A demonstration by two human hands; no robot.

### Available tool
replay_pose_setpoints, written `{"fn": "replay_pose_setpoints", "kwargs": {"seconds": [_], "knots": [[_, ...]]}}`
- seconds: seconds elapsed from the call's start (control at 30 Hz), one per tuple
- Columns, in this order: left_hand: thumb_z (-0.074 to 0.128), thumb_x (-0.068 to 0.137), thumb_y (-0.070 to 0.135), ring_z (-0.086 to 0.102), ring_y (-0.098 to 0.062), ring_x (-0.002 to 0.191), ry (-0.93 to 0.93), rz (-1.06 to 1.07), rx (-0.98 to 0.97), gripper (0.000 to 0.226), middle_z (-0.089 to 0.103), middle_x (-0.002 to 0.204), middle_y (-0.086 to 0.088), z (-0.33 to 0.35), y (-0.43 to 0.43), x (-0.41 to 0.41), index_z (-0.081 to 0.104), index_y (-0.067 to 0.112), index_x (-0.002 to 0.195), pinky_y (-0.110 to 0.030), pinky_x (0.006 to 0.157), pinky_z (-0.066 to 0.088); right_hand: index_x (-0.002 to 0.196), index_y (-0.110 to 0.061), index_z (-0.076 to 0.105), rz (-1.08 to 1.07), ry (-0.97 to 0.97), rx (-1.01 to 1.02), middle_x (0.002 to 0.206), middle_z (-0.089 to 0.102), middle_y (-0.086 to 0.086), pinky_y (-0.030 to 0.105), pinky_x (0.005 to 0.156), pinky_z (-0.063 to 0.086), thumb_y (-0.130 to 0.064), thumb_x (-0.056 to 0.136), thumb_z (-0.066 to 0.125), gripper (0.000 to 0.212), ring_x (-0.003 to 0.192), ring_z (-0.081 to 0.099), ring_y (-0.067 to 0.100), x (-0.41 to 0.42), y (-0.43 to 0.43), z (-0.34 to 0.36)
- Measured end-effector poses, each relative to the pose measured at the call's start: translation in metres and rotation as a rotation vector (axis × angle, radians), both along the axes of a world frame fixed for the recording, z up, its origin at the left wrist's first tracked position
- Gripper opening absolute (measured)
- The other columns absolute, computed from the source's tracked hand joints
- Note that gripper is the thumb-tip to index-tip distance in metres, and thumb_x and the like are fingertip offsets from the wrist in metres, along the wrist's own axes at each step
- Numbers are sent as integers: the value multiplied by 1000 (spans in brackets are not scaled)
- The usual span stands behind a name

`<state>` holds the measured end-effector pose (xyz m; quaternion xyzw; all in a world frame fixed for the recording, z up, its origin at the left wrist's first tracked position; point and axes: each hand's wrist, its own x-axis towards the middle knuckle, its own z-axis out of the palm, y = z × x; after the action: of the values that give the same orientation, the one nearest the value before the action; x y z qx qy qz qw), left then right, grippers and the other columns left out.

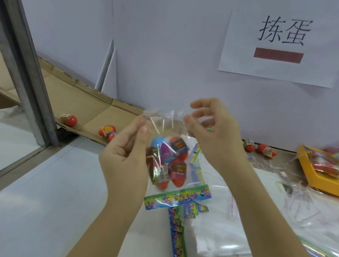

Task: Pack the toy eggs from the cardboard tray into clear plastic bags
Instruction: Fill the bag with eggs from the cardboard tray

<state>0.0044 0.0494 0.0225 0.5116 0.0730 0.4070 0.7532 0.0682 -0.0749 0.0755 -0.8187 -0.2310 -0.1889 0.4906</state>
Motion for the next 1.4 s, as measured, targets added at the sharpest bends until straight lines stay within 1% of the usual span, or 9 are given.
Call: {"fn": "replay_pose_setpoints", "kwargs": {"seconds": [0.1, 0.2, 0.33, 0.5, 0.67, 0.8, 0.93, 1.13, 1.4], "knots": [[64, 91, 16, 71, -8, 95, -18, 24, 90, 21, 75, 101, 11, -1, -3, -2, 73, 31, 103, -19, 69, 57, 93, -16, 72, -159, -632, -215, 94, 65, 1, 36, 67, 48, -16, 86, 65, 10, 82, 59, 22, -7, 7, -3], [63, 90, 21, 71, -9, 99, -29, 7, 175, 22, 75, 104, 12, -2, -6, -4, 70, 32, 107, -25, 75, 59, 86, -16, 76, -86, -801, -288, 85, 70, 0, 41, 65, 46, -19, 86, 65, 11, 74, 61, 26, -11, 16, -5], [61, 89, 25, 69, -7, 101, -12, 7, 275, 26, 74, 108, 13, -2, -9, -6, 67, 30, 114, -30, 85, 58, 88, -18, 77, -90, -841, -311, 84, 71, -2, 40, 65, 45, -22, 88, 64, 14, 71, 61, 25, -12, 18, -4], [60, 92, 20, 62, -8, 75, 8, 30, 380, 28, 72, 87, 18, -4, -12, -7, 65, 33, 117, -30, 69, 55, 83, -16, 76, -122, -901, -328, 80, 71, -2, 38, 65, 43, -20, 89, 63, 15, 67, 60, 25, -11, 17, -4], [61, 93, 18, 55, -9, 66, 10, 78, 477, 30, 67, 74, 15, -3, -11, -9, 62, 43, 110, -32, 62, 52, 77, -15, 74, -140, -946, -316, 76, 69, -1, 38, 65, 43, -19, 90, 63, 17, 64, 59, 25, -9, 15, -2], [60, 94, 17, 53, -31, 57, 12, 70, 503, 30, 68, 74, -7, -3, -13, -10, 63, 39, 114, -40, 60, 50, 73, -14, 72, -184, -958, -294, 72, 68, -1, 38, 65, 43, -17, 89, 64, 18, 62, 59, 24, -9, 16, -4], [60, 94, 17, 54, -28, 60, 19, 40, 486, 31, 67, 75, -13, -5, -14, -10, 64, 40, 115, -43, 61, 50, 70, -14, 71, -205, -949, -270, 70, 67, -1, 38, 66, 42, -14, 86, 64, 18, 61, 58, 23, -9, 16, -4], [61, 94, 16, 62, -10, 72, 20, 7, 446, 32, 74, 89, 21, -5, -13, -9, 66, 43, 110, -24, 66, 54, 70, -13, 71, -201, -860, -249, 70, 66, -1, 36, 69, 38, -14, 84, 62, 17, 61, 58, 22, -9, 13, -1], [62, 91, 14, 70, -5, 97, 1, -28, 266, 26, 75, 99, 15, 0, -11, -7, 68, 35, 105, -23, 82, 57, 76, -14, 71, -242, -620, -181, 75, 65, -3, 36, 75, 36, -13, 82, 64, 9, 67, 57, 18, 3, -11, 5]]}}
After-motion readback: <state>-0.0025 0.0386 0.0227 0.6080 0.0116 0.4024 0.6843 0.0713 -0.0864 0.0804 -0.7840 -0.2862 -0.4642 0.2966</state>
